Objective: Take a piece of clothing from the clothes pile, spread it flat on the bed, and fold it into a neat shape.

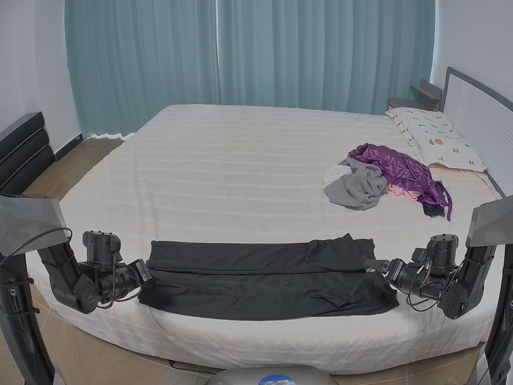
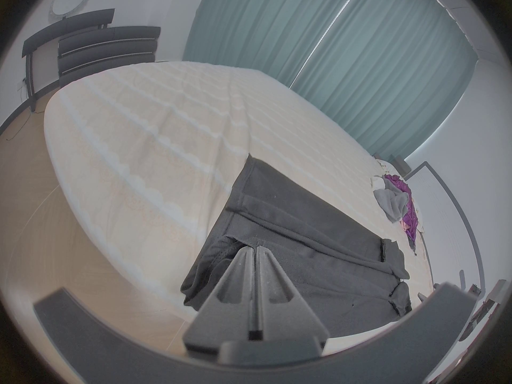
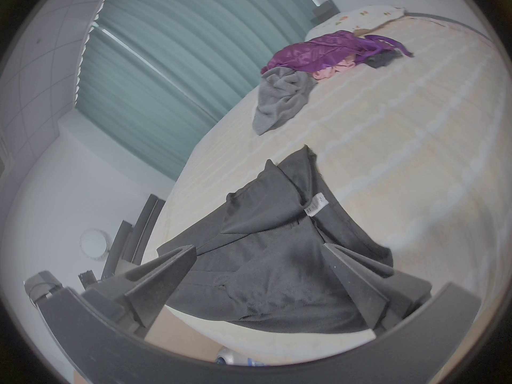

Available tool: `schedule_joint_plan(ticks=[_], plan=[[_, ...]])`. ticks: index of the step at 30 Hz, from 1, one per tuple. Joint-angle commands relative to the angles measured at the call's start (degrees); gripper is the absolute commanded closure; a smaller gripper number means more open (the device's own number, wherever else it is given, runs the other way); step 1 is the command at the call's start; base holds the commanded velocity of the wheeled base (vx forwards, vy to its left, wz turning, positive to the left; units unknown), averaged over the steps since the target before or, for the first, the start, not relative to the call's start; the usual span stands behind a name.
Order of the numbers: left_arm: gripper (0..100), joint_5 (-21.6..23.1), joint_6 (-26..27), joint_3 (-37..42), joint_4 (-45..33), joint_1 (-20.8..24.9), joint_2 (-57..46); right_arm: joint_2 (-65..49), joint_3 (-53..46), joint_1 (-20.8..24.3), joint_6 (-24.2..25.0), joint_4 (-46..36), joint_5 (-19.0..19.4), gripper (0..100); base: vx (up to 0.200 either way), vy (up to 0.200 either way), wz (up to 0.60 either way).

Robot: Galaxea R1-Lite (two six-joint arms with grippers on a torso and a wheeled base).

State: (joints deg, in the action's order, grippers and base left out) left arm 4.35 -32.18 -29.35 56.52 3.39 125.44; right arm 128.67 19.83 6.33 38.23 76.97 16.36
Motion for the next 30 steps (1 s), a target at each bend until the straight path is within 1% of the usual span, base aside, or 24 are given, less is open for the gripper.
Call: schedule_joint_plan(ticks=[1,3,5,6,7,12,20,23,30], plan=[[100,0.22,-0.07,-0.53,-2.37,-0.22,-2.31,2.37,3.02,-0.97,-2.37,-0.59,2.1,0,0.0,0.0,0.0],[100,0.66,-0.16,-0.7,-3.87,-0.4,-3.01,3.08,3.81,-1.41,-3.86,-0.68,3.77,0,0.0,0.0,0.0],[100,0.66,-0.16,-0.7,-3.87,-0.4,-3.01,3.08,3.81,-1.41,-3.86,-0.68,3.77,0,0.0,0.0,0.0],[100,0.92,-0.34,-0.7,-4.75,-0.4,-3.36,4.75,5.13,-2.2,-5.71,-0.68,5.79,0,0.0,0.0,0.0],[100,0.92,-0.42,-0.7,-4.84,-0.4,-3.36,5.45,5.39,-2.28,-6.33,-0.68,6.14,0,0.0,0.0,0.0],[100,0.92,-0.42,-0.7,-4.84,-0.49,-3.19,9.4,6.8,-2.28,-9.93,-0.68,6.32,0,0.0,0.0,0.0],[100,0.92,-0.42,-0.79,-4.75,-0.49,-2.92,14.06,11.28,-2.28,-10.46,-0.77,6.32,0,0.0,0.0,0.0],[100,0.92,-0.42,-0.79,-4.75,-0.4,-2.83,14.77,12.69,-2.99,-11.07,-0.86,6.32,0,0.0,0.0,0.0],[100,0.92,-0.42,-0.79,-4.75,-0.49,-2.75,14.94,15.5,-3.6,-13.01,-5.52,6.32,0,0.0,0.0,0.0]])
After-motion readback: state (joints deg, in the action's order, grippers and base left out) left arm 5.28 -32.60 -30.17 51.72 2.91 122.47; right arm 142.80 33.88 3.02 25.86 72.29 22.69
